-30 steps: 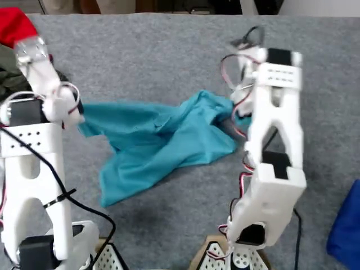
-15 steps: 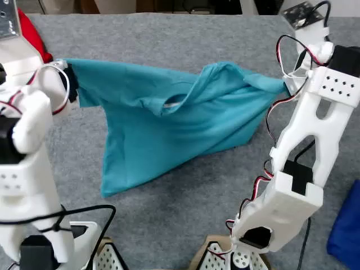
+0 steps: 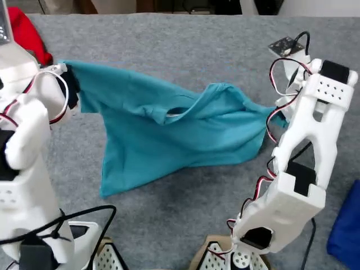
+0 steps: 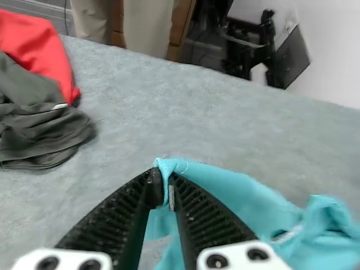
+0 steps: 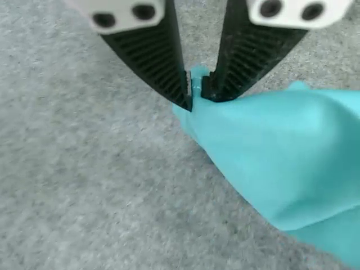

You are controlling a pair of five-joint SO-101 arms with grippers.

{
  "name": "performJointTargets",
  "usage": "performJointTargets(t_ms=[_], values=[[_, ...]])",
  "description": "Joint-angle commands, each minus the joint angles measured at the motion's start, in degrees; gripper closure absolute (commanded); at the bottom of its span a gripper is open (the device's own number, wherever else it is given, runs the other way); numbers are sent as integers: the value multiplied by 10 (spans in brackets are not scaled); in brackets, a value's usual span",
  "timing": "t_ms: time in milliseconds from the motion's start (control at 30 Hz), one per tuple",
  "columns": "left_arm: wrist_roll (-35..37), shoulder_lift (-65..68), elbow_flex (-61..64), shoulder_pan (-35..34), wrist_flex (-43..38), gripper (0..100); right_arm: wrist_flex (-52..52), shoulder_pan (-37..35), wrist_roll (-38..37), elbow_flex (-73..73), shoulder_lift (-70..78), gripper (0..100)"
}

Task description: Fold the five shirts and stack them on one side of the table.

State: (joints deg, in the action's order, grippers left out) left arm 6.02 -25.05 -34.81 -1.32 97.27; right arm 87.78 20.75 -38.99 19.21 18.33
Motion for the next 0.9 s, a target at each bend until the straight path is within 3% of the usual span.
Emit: performJointTargets(t_ms=[0, 133, 333, 633, 867], values=[[33, 0, -61, 48, -4, 981, -11, 11, 22, 19, -46, 881], [47, 1, -60, 159, -47, 981, -11, 49, 40, 65, -46, 807], [87, 1, 18, 319, -117, 981, -9, 138, 43, 120, -46, 777], [87, 2, 215, 447, -247, 975, 18, 211, 44, 118, -41, 778], [88, 0, 295, 481, -257, 675, 37, 199, 45, 86, -45, 778]])
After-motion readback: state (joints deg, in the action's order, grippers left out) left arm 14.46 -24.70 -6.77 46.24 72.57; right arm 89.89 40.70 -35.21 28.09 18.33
